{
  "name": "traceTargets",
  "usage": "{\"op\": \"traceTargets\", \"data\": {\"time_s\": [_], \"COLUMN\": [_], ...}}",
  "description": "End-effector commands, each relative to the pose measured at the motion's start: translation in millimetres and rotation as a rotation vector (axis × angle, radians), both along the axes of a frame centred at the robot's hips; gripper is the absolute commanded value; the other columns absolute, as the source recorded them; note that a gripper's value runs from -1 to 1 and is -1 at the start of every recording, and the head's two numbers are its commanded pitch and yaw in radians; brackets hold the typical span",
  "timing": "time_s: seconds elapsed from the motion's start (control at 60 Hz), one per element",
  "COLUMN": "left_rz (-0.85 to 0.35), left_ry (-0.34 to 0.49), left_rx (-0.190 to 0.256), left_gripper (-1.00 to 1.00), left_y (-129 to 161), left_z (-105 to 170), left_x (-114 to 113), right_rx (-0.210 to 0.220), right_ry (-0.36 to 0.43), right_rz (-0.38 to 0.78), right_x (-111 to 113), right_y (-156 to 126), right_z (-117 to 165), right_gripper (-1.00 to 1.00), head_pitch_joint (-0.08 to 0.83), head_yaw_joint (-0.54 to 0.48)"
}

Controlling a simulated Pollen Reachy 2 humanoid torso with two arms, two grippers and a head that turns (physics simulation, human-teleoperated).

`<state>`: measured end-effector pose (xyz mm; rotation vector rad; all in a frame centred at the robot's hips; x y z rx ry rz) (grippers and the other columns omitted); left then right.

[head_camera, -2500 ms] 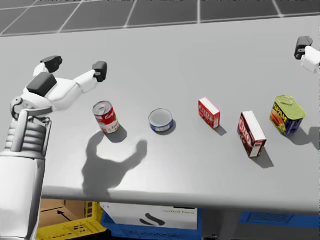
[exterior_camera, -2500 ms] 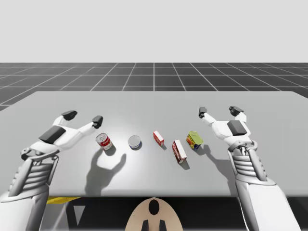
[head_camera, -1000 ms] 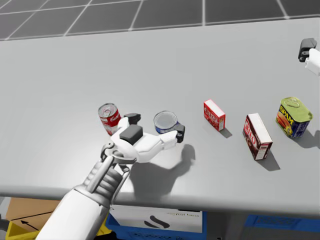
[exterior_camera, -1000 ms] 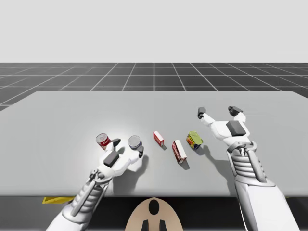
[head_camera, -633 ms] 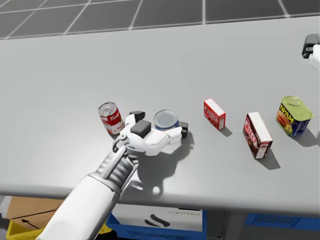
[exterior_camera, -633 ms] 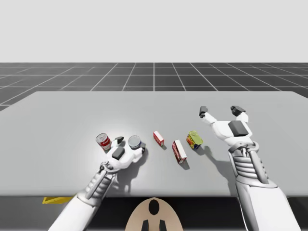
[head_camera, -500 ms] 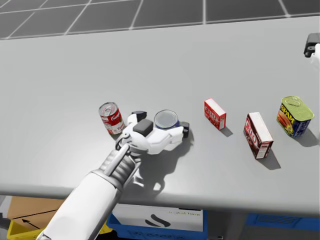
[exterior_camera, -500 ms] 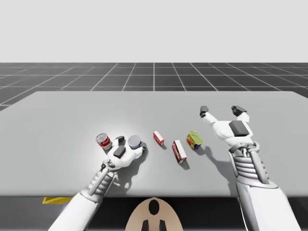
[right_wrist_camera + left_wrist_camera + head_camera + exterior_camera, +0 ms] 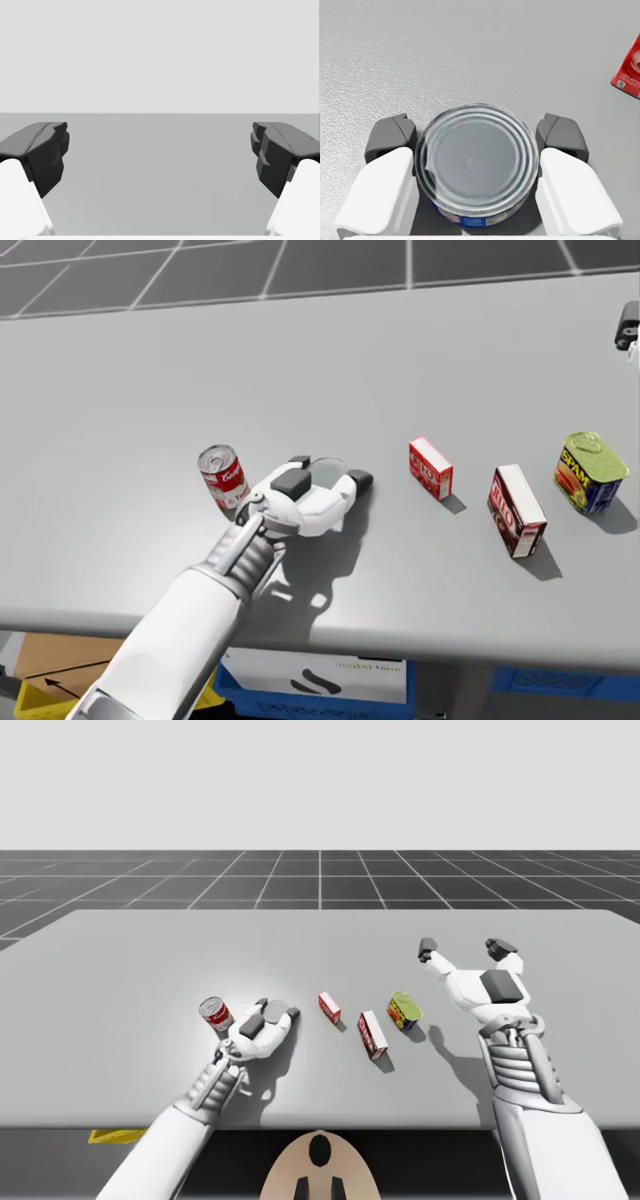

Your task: Pick up the tuna fish can and lift it.

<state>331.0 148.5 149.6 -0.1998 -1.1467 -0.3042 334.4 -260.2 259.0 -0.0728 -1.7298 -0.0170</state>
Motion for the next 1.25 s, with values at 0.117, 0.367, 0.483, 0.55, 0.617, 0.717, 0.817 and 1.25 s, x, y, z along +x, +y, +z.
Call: {"op": "traceTargets", "data": {"time_s": [0.117, 0.367, 0.483, 0.55, 0.617, 0.717, 0.817, 1.25], "left_rz": [-0.051, -0.050, -0.048, -0.048, -0.049, -0.052, -0.061, -0.058], "left_ry": [0.065, 0.058, 0.054, 0.051, 0.033, -0.026, -0.079, -0.365], "left_rx": [-0.051, -0.054, -0.051, -0.053, -0.060, -0.071, -0.045, -0.008], "left_gripper": [1.00, 1.00, 1.00, 1.00, 1.00, 1.00, 1.00, 1.00], "left_y": [-22.0, -20.1, -18.9, -17.4, -14.4, -6.6, 0.6, 19.9], "left_z": [-15.8, -14.5, -14.1, -11.7, -0.1, 32.8, 64.6, 207.7], "left_x": [-13.8, -14.8, -14.7, -14.4, -14.5, -17.4, -21.0, -46.7], "right_rx": [0.005, 0.004, 0.003, 0.004, 0.006, 0.008, 0.009, -0.034], "right_ry": [-0.003, -0.001, 0.001, 0.001, 0.004, 0.011, 0.013, 0.016], "right_rz": [-0.003, -0.005, -0.007, -0.010, -0.011, -0.017, -0.027, -0.028], "right_x": [-1.9, -3.0, -2.2, -1.6, -1.5, -0.1, 0.2, 4.6], "right_y": [-1.0, -1.3, -2.0, -2.6, -2.9, -3.6, -5.5, -12.4], "right_z": [1.4, 1.5, 1.4, 1.6, 1.7, 1.0, 1.8, 1.9], "right_gripper": [-1.00, -1.00, -1.00, -1.00, -1.00, -1.00, -1.00, -1.00], "head_pitch_joint": [0.636, 0.409, 0.324, 0.309, 0.309, 0.308, 0.306, 0.291], "head_yaw_joint": [0.20, 0.19, 0.19, 0.19, 0.19, 0.19, 0.19, 0.19]}}
